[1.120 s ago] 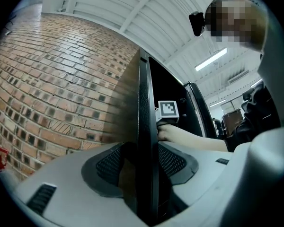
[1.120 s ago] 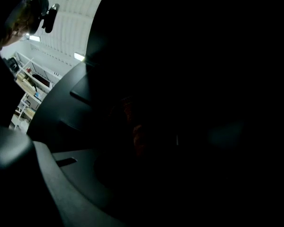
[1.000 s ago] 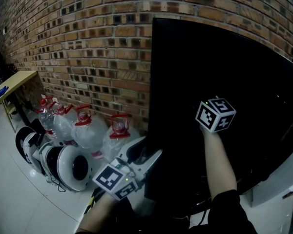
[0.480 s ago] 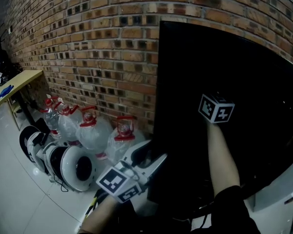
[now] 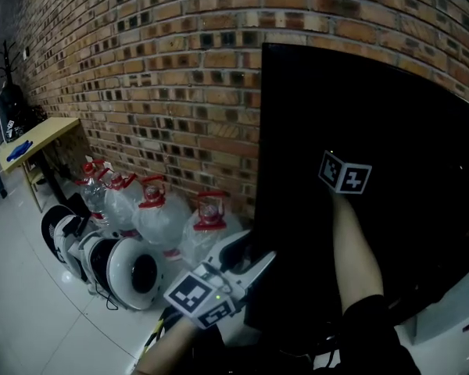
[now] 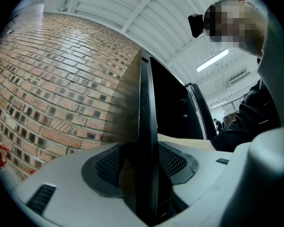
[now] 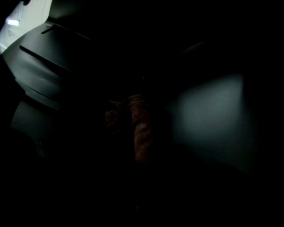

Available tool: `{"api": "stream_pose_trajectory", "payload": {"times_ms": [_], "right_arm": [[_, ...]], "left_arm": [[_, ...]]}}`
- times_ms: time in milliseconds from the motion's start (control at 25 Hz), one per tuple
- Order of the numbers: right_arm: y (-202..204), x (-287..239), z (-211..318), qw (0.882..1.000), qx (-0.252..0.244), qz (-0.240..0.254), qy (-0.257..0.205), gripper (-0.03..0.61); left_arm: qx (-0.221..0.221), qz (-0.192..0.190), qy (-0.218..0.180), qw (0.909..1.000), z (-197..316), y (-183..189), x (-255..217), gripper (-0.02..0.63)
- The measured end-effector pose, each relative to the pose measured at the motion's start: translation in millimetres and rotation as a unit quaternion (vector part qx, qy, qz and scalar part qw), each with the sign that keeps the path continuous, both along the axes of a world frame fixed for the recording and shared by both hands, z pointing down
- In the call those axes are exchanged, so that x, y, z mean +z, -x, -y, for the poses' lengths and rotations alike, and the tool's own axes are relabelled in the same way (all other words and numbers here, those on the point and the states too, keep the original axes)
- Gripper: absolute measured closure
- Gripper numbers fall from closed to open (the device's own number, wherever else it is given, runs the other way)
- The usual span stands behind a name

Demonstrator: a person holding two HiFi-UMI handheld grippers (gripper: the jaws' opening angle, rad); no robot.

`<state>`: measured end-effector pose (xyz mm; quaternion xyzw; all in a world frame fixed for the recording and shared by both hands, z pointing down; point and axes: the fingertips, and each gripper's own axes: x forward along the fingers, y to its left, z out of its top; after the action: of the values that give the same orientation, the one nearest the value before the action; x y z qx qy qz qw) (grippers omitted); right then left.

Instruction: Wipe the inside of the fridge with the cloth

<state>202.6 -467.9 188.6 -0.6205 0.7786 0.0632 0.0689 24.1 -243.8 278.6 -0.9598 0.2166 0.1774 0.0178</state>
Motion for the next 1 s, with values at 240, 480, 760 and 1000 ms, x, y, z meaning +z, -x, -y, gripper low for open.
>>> {"api": "stream_pose_trajectory", "payload": {"times_ms": [240, 480, 760, 1000], "right_arm": [[-6.6, -0.1, -12.0, 1.0, -0.026, 0.015, 0.001, 0.506], [4.2, 9.4, -99.1, 0.996, -0.086, 0.009, -0.021, 0.506], [58.2, 44.1, -191.3, 0.973, -0.227, 0.022, -0.022, 0.506], [118.1, 53.6, -224.8, 0.956, -0.291, -0.03, -0.016, 0.505]], "left_arm": [[-0.006, 0.004, -0.002, 1.0, 1.8, -0.6, 0.3, 0.39], [0.002, -0.004, -0.014, 0.9999, -0.4, 1.9, -0.3, 0.387], [0.044, 0.003, -0.047, 0.9979, -12.4, 6.5, 0.2, 0.383], [0.04, 0.006, -0.091, 0.995, -21.2, 9.8, -2.1, 0.365]]}}
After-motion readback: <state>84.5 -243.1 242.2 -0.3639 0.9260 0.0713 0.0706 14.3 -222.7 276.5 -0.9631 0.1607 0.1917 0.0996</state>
